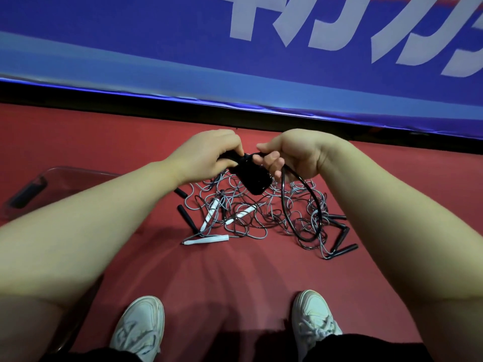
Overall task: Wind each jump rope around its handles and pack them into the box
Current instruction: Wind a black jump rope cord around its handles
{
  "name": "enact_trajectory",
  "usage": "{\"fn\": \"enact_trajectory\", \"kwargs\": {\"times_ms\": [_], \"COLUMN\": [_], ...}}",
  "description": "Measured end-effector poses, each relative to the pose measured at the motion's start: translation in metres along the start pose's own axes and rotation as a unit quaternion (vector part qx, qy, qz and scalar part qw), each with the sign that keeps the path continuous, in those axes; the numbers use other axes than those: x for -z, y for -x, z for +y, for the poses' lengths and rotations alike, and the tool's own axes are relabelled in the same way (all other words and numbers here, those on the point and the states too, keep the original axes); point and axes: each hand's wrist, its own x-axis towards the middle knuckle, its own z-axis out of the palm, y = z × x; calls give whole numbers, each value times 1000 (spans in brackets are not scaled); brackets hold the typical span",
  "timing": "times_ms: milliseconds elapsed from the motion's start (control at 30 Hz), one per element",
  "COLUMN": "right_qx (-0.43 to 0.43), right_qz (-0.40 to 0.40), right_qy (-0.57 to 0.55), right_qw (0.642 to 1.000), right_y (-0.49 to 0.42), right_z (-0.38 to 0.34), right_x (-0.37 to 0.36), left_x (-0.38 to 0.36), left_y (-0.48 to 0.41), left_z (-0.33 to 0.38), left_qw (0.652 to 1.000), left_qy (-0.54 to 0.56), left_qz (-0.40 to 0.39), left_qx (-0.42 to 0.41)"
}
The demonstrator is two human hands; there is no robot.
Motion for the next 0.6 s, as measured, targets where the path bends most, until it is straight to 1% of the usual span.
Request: {"fn": "enact_trajectory", "kwargs": {"times_ms": [67, 167, 300, 400, 500, 600], "right_qx": [-9, -9, -7, -8, 4, 37], "right_qz": [-28, -69, -104, -115, -109, -48], "right_qy": [-67, -149, -227, -261, -289, -285], "right_qw": [997, 986, 968, 958, 951, 957], "right_y": [-1, -4, -5, -6, -9, -12], "right_z": [6, 13, 18, 23, 26, 24], "right_x": [8, 19, 31, 38, 41, 49], "left_x": [-1, -1, -2, -4, -5, -4], "left_y": [0, -1, -4, -5, -5, -6], "left_z": [3, 7, 13, 17, 17, 16], "left_qw": [1000, 999, 995, 993, 991, 983], "left_qy": [2, 37, 73, 87, 122, 172], "left_qz": [-10, -7, -38, -56, -40, -10], "left_qx": [-9, -12, -51, -58, -22, 56]}}
